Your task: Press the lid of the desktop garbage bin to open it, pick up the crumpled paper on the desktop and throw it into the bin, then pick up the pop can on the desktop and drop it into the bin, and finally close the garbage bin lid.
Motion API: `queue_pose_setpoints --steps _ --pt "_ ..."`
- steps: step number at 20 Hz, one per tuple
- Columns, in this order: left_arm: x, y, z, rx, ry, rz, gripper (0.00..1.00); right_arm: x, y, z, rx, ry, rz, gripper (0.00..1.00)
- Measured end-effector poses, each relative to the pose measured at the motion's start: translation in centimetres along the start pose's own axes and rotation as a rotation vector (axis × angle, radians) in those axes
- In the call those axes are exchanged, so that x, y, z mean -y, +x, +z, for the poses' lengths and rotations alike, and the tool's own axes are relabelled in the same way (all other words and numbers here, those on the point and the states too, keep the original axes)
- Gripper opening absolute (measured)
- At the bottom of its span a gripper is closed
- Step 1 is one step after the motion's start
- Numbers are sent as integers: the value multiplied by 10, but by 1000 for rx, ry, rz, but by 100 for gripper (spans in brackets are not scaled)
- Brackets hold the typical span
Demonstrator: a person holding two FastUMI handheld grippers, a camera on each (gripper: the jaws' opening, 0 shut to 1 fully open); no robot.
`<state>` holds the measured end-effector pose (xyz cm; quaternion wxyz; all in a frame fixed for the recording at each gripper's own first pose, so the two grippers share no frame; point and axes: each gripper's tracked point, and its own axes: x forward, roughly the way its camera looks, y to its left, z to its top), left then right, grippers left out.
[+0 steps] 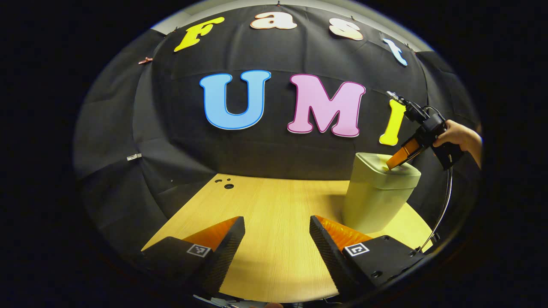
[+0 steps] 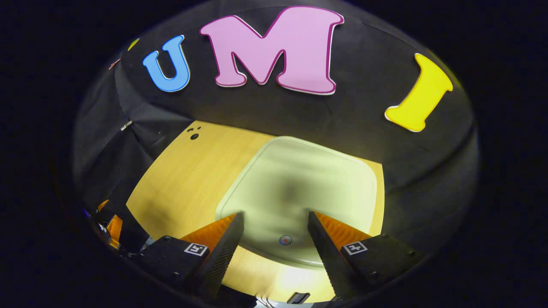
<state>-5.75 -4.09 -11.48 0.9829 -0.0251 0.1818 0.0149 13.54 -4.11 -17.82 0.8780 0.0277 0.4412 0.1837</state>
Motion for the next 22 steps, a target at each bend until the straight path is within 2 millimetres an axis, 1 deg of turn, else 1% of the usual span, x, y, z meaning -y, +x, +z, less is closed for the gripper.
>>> queue_pose_setpoints --steps 1,3,5,8,10,11,13,15,16,17,20,21,22 --pt "0 -1 2 5 -2 1 98 -1 2 0 12 -3 -6 99" --pt "-1 -2 5 16 11 4 98 -7 -2 -3 9 -5 4 99" --pt "0 -3 9 29 16 -3 97 -8 -5 -3 8 -6 5 99" --pt "5 1 10 29 16 -27 98 -8 -10 1 43 -14 0 98" --pt "8 3 9 21 25 -42 98 -11 -13 -3 42 7 15 98" --pt "10 4 9 20 33 -51 98 -12 -15 1 61 14 21 98" --pt "14 8 13 23 51 -62 98 -16 -26 15 133 30 31 98" --pt "19 10 18 30 58 -70 98 -26 -41 30 222 49 54 98" --pt "21 12 20 33 59 -74 100 -32 -51 36 264 53 70 98" --pt "23 13 22 35 60 -78 98 -39 -63 38 301 56 76 98" --pt "30 16 27 45 69 -86 98 -54 -83 46 400 43 97 98" --pt "32 18 30 49 73 -89 100 -58 -92 47 429 31 97 98" --pt "34 18 31 53 76 -91 98 -62 -97 47 453 16 99 98"
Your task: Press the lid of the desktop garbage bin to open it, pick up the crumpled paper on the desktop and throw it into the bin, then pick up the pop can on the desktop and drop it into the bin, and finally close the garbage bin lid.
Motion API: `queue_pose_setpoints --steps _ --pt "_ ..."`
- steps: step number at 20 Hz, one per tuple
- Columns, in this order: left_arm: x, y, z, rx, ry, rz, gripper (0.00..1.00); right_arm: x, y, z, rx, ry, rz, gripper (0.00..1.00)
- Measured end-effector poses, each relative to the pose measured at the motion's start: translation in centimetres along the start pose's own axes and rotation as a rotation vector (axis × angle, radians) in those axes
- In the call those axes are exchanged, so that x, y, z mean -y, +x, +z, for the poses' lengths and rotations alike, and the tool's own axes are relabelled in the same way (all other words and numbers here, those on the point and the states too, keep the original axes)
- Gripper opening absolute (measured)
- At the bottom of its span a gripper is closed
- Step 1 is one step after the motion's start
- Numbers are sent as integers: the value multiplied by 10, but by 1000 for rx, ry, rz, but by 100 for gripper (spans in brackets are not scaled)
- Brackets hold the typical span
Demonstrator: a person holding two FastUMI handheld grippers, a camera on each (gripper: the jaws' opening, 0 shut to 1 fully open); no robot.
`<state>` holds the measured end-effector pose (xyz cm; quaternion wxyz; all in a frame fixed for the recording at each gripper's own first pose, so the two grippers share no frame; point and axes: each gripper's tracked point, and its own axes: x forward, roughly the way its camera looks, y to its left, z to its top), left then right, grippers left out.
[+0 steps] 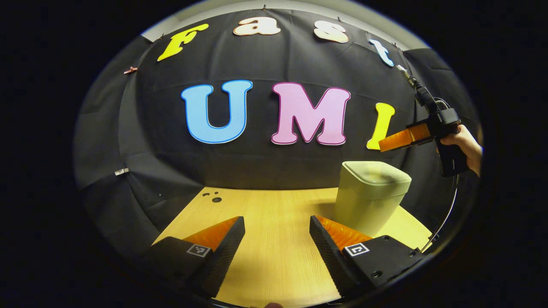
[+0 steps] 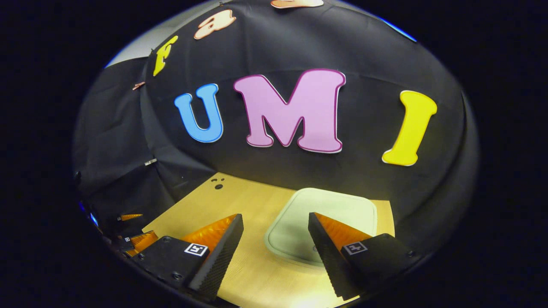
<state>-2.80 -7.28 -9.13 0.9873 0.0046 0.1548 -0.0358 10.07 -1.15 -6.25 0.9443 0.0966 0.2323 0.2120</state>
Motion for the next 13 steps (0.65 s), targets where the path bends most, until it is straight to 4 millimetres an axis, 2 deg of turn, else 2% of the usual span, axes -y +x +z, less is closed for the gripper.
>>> queue_pose_setpoints --steps 4,6,9,13 --pt "6 4 10 15 5 1 98 -18 -14 -3 56 -51 30 98" --pt "5 7 11 20 15 26 97 -33 -18 -6 87 -59 68 98" --pt "3 8 12 25 26 81 98 -56 -20 -22 125 -77 127 98" --pt "10 9 14 39 -8 126 98 -81 -15 -50 92 -70 213 98"
